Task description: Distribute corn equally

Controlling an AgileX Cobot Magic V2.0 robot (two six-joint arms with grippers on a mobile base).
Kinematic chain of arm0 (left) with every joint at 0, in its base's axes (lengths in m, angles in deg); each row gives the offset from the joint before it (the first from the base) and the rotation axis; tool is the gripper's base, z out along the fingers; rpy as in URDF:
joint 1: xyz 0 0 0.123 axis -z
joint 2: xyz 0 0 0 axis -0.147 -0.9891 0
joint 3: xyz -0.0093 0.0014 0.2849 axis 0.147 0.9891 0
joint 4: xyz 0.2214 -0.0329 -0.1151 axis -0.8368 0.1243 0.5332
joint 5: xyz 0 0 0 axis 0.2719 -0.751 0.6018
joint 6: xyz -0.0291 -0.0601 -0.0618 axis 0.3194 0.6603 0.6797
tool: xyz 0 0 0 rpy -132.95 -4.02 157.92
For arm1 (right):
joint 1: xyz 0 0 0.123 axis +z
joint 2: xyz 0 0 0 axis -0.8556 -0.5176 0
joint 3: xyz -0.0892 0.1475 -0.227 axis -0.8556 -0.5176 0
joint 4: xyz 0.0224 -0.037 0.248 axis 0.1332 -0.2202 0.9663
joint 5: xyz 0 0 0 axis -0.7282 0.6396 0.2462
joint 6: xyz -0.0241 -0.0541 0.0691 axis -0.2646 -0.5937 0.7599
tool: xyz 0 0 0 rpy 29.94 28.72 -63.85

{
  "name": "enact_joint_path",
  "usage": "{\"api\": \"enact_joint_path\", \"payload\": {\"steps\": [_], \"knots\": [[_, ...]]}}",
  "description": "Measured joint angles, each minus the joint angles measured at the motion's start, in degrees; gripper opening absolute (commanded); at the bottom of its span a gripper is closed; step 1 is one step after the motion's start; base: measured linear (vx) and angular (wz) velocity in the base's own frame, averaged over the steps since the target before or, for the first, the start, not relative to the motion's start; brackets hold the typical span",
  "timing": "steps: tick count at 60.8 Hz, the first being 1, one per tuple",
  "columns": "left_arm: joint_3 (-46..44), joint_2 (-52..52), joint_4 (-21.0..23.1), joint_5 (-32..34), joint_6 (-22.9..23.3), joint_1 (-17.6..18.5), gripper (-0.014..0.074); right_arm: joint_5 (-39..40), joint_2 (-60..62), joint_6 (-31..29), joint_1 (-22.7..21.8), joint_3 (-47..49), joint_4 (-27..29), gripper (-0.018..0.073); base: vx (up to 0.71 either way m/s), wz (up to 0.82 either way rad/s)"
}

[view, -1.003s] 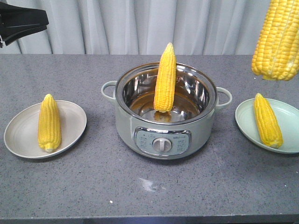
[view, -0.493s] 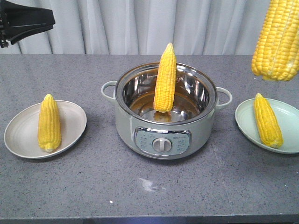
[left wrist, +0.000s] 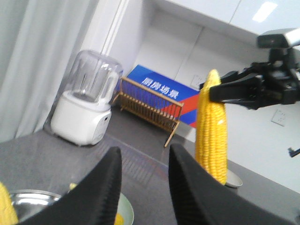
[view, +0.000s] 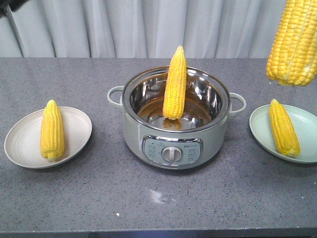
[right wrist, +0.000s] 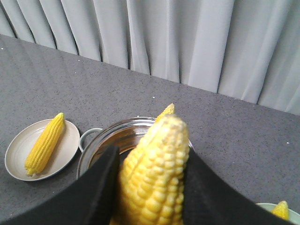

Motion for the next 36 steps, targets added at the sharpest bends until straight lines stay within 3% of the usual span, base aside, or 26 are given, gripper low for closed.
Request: {"api": "enact_joint_path", "payload": {"steps": [14, 27, 36], "knots": [[2.31, 3.46, 9.52, -1.88, -15.19, 5.08, 0.0239, 0.0, 0.0, 0.0, 0.0, 0.0, 0.0, -0.0004, 0.0, 0.0], [3.87, 5.77, 19.68, -10.48, -28.56, 10.65, 0.0239, 0.0, 0.0, 0.0, 0.0, 0.0, 0.0, -0.0004, 0.0, 0.0], [6.04, 7.46, 28.81, -15.92, -41.09, 15.06, 0.0239, 0.0, 0.0, 0.0, 0.0, 0.0, 0.0, -0.0004, 0.0, 0.0]]}}
